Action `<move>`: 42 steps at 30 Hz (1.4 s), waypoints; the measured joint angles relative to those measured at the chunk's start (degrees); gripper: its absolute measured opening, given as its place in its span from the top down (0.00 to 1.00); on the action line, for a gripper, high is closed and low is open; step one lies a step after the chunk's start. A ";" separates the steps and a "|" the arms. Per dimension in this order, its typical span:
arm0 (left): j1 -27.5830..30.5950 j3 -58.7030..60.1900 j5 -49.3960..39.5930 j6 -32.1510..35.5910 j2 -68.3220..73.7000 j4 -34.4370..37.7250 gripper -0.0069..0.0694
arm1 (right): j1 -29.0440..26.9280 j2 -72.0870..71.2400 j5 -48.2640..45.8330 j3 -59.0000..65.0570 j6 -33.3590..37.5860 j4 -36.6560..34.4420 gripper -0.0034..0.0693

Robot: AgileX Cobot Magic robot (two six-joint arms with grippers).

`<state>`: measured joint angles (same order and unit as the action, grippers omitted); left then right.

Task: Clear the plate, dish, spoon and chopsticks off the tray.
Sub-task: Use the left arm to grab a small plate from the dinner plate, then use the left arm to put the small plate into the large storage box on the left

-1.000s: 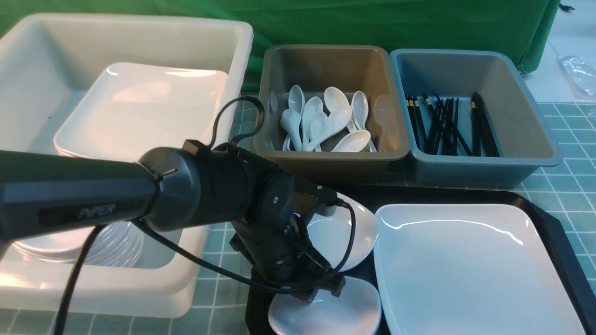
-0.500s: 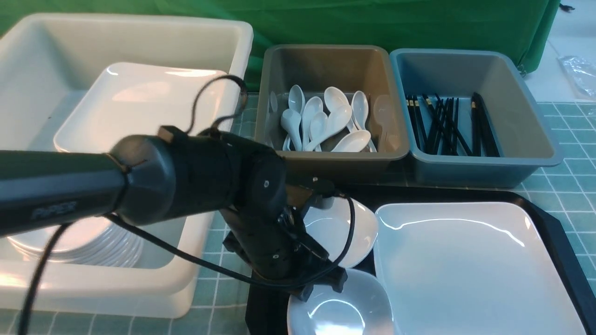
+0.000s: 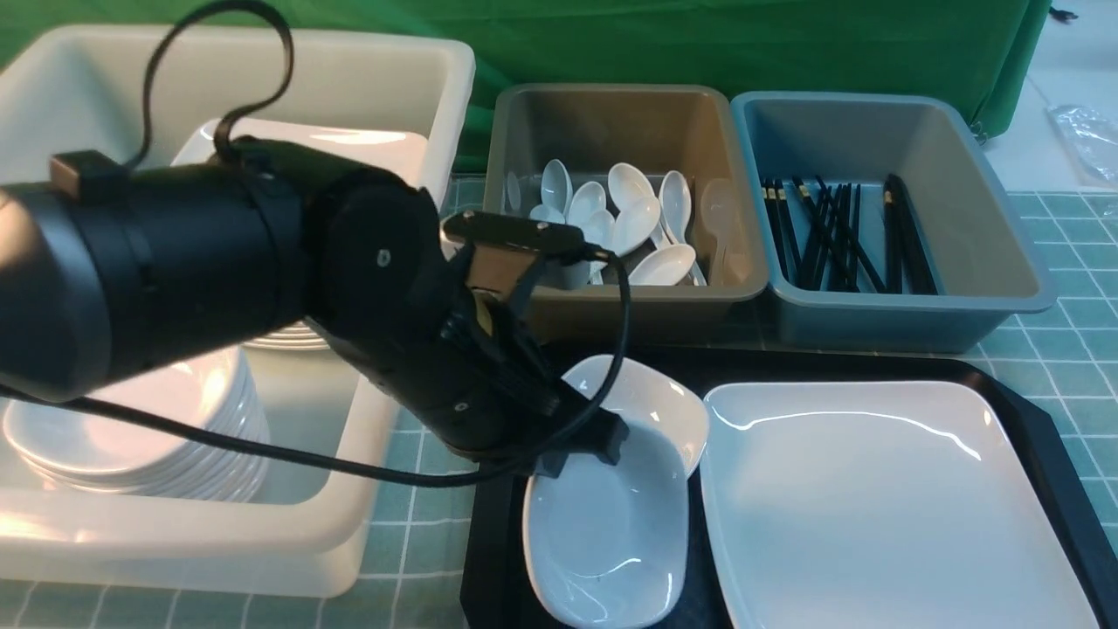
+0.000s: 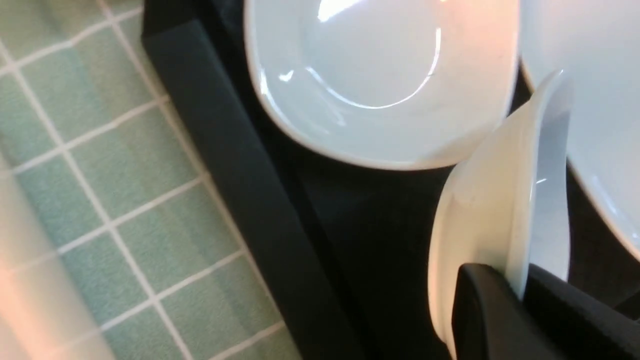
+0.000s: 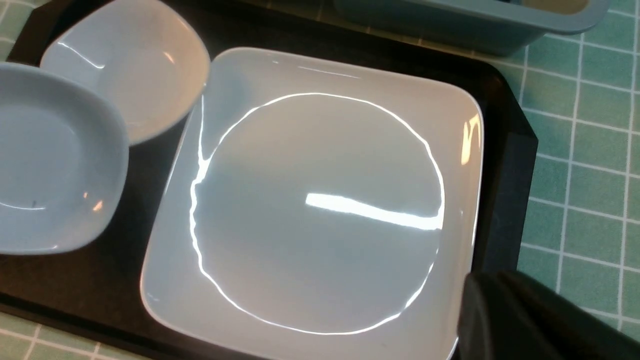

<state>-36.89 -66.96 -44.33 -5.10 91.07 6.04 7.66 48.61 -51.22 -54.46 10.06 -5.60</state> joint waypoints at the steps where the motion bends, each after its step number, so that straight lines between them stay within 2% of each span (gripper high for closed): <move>1: 0.19 0.00 -0.60 0.00 -0.21 -0.19 0.88 | 0.00 0.00 0.07 0.00 0.05 0.00 0.91; 5: 1.40 -1.44 -3.87 0.06 -2.97 -0.73 0.88 | 0.00 0.00 0.30 0.00 0.16 0.00 0.91; 10: 8.73 -5.54 -7.47 0.76 -11.35 -0.59 0.88 | 0.00 0.00 0.57 0.00 0.16 0.00 0.90; 13: 17.11 -6.27 -8.09 0.88 -16.73 -0.53 0.88 | 0.00 0.00 0.84 0.00 0.16 0.00 0.90; 19: 39.87 -5.31 -12.51 2.96 -23.86 -0.65 0.88 | 0.00 0.00 0.91 0.00 0.16 0.00 0.90; 23: 54.71 0.36 -11.97 5.81 -25.64 4.75 0.88 | 0.00 0.00 0.96 0.00 0.16 0.00 0.90; 24: 55.27 0.73 -11.97 5.96 -25.64 5.11 0.88 | 0.00 0.00 0.96 0.00 0.16 0.00 0.90; 25: 58.82 3.59 -10.72 7.30 -25.64 7.80 0.88 | 0.00 0.00 0.96 0.00 0.16 0.00 0.90; 30: 61.56 9.38 -5.71 9.65 -25.59 13.27 0.88 | 0.00 0.00 1.33 0.00 0.17 0.00 0.90; 36: 61.56 12.97 -3.80 9.76 -25.59 12.61 0.87 | 0.00 0.00 1.82 0.00 0.30 0.00 0.90; 40: 61.56 15.34 -2.86 9.63 -25.59 12.03 0.76 | 0.00 0.00 2.05 0.00 0.36 0.00 0.90; 42: 61.56 15.60 -3.09 9.60 -25.59 12.03 0.66 | 0.00 0.00 2.11 0.00 0.36 0.00 0.90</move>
<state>24.67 -51.36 -47.43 4.49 65.49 18.07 7.66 48.61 -49.11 -54.46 10.42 -5.60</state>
